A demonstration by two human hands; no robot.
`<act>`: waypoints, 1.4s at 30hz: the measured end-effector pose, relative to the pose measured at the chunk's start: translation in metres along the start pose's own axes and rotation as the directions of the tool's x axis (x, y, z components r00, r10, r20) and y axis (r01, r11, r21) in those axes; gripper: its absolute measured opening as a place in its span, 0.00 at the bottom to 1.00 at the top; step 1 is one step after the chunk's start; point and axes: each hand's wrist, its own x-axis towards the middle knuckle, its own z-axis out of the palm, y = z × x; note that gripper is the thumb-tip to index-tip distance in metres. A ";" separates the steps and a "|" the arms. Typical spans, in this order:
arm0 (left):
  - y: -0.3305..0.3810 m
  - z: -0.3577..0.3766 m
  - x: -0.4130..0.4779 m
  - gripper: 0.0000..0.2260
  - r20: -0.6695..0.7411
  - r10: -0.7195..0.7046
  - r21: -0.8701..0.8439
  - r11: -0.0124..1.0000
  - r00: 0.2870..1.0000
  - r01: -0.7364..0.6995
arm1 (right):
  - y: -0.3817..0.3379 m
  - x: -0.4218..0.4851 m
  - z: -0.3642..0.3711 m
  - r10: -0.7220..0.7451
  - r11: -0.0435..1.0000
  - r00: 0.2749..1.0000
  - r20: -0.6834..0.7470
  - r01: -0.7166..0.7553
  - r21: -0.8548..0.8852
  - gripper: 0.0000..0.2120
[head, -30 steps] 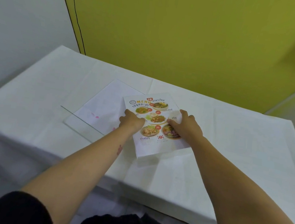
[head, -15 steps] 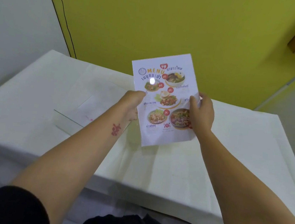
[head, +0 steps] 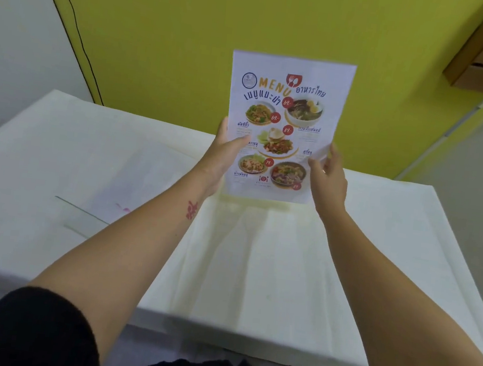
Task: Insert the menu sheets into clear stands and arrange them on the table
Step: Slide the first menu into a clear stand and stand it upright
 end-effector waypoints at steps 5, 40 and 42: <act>-0.007 -0.002 0.017 0.36 0.038 -0.001 -0.028 1.000 0.999 0.002 | 0.009 0.010 0.000 0.014 0.999 0.997 0.082 -0.017 0.043 0.29; -0.029 -0.046 -0.045 0.28 -0.033 -0.009 0.587 0.809 0.999 0.026 | 0.016 -0.048 0.023 -0.071 0.950 0.973 0.220 0.134 -0.283 0.36; -0.036 -0.060 -0.055 0.28 -0.066 -0.015 0.664 0.745 0.998 0.055 | 0.013 -0.060 0.031 -0.079 0.946 0.962 0.263 0.155 -0.283 0.35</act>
